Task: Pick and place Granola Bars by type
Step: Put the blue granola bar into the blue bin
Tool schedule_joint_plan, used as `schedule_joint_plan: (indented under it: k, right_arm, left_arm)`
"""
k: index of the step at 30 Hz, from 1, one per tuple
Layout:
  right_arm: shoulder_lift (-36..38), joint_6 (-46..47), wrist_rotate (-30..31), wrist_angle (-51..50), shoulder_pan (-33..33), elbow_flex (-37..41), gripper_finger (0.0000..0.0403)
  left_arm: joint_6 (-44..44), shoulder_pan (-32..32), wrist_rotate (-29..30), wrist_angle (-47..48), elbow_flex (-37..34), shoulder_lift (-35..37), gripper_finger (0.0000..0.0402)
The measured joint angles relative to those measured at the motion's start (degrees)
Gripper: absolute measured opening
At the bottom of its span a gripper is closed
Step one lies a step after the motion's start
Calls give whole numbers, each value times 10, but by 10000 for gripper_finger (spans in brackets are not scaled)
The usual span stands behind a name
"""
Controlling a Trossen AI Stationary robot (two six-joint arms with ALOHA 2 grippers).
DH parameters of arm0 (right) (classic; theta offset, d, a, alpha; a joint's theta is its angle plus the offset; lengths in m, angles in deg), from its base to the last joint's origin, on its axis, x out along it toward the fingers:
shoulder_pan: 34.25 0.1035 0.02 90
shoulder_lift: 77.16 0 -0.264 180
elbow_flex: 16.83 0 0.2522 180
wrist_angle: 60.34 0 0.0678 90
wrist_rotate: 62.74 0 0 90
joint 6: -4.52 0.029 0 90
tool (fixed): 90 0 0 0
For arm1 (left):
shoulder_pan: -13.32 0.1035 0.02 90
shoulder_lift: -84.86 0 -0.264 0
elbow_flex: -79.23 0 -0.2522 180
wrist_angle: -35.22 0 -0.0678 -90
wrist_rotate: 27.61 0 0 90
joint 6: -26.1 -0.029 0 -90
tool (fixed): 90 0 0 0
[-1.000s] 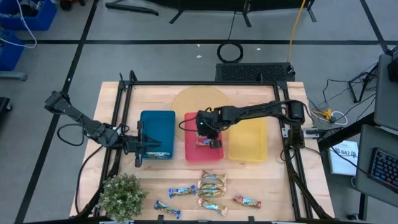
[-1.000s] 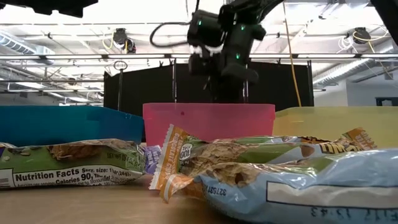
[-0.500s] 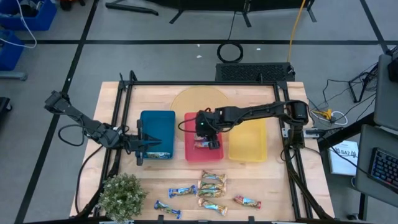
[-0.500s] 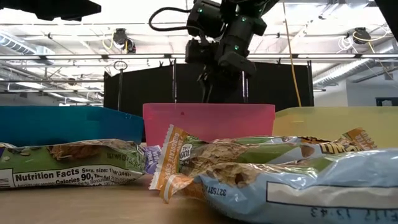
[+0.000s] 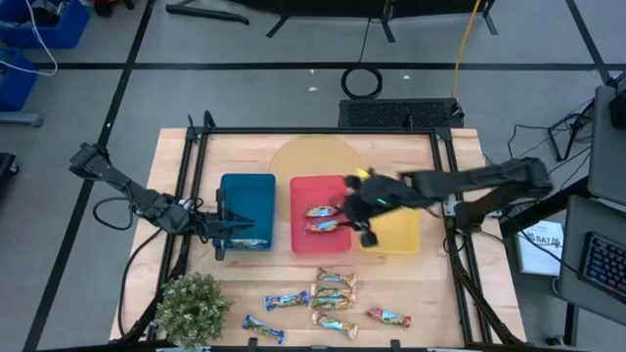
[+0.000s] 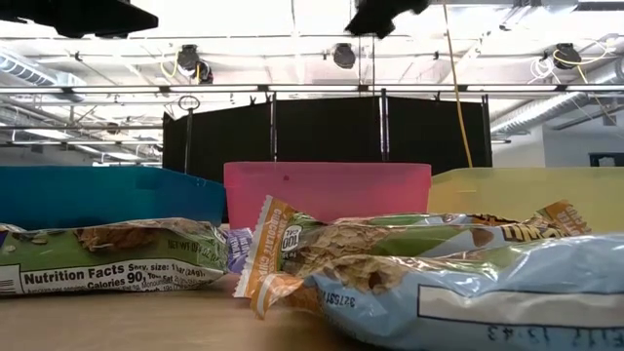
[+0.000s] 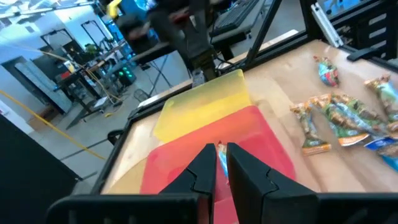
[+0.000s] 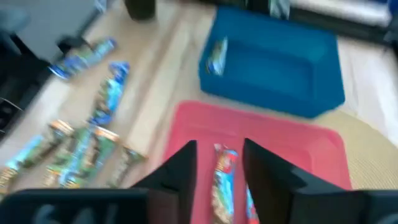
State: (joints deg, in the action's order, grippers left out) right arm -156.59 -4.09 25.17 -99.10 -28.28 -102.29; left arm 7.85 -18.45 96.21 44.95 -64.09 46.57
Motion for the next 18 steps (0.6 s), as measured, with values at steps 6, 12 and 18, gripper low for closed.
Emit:
schedule_joint_plan:
  k: [6,12,18]
  right_arm:
    - [158,6,104,217,113,255,13]
    - [272,-3,249,462,158,473,16]
    - [332,-30,261,586,154,599,2]
  left_arm:
    - [46,0,-13,-6,0,-14,47]
    - [150,11,23,-4,0,-65,47]
    - [171,57,-65,74,112,-160,31]
